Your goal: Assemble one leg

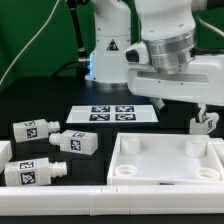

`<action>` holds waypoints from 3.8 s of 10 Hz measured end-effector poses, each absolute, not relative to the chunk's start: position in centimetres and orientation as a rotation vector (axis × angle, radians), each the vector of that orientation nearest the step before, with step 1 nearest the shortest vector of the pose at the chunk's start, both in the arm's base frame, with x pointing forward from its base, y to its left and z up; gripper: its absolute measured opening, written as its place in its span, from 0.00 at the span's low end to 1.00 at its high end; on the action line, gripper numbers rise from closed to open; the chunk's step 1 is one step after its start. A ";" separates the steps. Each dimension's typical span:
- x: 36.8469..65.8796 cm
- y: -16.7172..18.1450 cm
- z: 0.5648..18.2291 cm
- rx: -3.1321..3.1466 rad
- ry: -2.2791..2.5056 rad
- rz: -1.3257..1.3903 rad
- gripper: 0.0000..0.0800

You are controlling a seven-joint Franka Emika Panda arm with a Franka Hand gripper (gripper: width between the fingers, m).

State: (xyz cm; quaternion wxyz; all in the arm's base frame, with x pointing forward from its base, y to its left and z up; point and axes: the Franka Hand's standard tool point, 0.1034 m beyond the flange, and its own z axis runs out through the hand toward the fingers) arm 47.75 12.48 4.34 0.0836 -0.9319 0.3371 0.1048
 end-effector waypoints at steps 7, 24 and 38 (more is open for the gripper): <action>46.7 13.8 4.6 -2.662 0.813 0.706 0.81; 43.6 16.4 1.1 -2.520 0.860 1.094 0.65; 47.3 12.9 7.0 -2.658 0.848 0.645 0.36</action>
Offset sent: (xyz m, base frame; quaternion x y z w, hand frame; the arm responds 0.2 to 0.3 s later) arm -0.0013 0.0250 0.0096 0.0312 -0.1213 0.0007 0.9921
